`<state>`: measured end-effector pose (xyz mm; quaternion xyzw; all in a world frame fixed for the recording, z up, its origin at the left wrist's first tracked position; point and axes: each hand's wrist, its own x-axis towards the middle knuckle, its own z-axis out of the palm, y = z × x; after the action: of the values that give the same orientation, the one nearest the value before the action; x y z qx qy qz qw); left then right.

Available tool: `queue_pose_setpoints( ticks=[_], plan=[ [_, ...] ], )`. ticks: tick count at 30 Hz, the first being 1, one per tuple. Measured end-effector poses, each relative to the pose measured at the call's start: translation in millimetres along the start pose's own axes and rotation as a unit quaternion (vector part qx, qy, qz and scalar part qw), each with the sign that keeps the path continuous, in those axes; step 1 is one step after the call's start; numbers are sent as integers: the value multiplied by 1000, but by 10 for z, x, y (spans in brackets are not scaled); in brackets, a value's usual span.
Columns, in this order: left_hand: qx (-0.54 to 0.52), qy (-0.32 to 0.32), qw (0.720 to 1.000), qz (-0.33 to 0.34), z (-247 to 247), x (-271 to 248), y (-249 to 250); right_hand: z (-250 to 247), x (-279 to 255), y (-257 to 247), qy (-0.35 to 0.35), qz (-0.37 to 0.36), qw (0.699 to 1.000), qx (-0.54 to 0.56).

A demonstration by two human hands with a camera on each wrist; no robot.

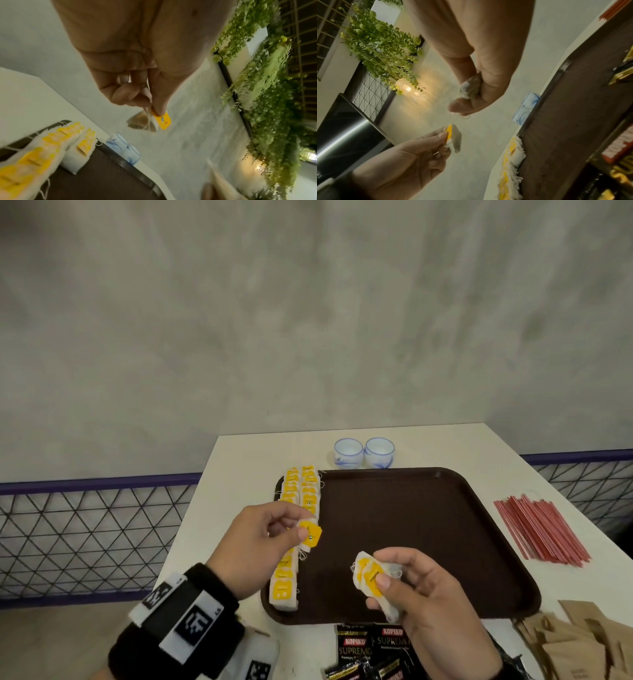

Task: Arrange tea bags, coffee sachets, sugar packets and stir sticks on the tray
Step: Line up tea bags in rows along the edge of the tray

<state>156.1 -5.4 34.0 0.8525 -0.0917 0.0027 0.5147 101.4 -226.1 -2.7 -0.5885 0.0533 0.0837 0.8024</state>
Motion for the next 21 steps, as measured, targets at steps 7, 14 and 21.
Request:
queue_pose_setpoints(
  ticks=[7, 14, 21],
  plan=[
    [171, -158, 972, -23, 1, 546, -164, -200, -77, 40, 25, 36, 999, 14],
    [256, -153, 949, -100, 261, 1049, -467, -441, -133, 85, 16, 75, 996, -48],
    [291, -109, 945, -102, 396, 1360, -617, -559, -141, 97, 21, 87, 992, -93]
  ],
)
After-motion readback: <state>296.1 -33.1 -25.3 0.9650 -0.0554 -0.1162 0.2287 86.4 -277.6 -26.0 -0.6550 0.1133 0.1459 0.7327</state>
